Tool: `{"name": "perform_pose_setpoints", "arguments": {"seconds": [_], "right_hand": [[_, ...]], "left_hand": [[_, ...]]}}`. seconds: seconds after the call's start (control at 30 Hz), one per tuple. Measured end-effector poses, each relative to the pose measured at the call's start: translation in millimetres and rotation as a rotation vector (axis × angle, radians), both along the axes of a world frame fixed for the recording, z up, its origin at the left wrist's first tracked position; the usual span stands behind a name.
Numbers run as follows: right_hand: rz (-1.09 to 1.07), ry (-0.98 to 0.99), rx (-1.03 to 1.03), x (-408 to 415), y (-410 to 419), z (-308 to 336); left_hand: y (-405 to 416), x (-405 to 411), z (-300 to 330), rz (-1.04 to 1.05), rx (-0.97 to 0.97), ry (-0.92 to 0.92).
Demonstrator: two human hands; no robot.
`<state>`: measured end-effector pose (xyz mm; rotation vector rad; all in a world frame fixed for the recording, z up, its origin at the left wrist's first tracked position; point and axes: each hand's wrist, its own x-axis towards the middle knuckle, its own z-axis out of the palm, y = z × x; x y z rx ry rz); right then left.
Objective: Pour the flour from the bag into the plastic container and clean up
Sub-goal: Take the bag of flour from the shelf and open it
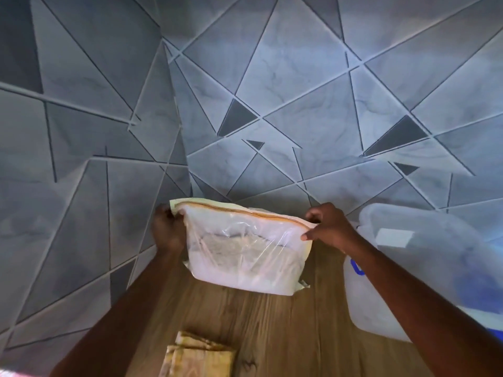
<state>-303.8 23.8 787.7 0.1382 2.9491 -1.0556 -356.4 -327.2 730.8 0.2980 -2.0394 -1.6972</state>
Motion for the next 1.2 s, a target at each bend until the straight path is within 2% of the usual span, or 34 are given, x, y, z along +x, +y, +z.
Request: {"name": "perform_pose_setpoints", "arguments": {"seconds": [0.1,0.17,0.23,0.3,0.4,0.5,0.77,1.07,1.2], "right_hand": [[0.085,0.011,0.000,3,15,6],[0.137,0.050,0.008,2,23,5],[0.175,0.079,-0.032,2,28,5],[0.198,0.110,-0.034,2,29,3],[0.255,0.158,0.024,2,24,-3],[0.284,0.160,0.045,4,25,-8],[0.340,0.073,-0.044,13,37,-12],[0.358,0.034,-0.128,9,42,-15],[0.348,0.111,-0.143,10,38,-15]], "left_hand": [[22,12,3,0.191,-0.118,0.139],[43,27,-1,0.213,-0.285,0.252],[70,43,-5,0.135,-0.388,0.293],[102,58,-3,-0.013,-0.330,0.238],[145,76,-7,-0.314,-0.293,0.269],[180,89,-15,-0.434,-0.307,0.184],[218,85,-14,-0.350,-0.216,0.052],[224,82,-11,-0.314,-0.249,0.089],[221,81,-8,-0.278,-0.317,0.141]]}}
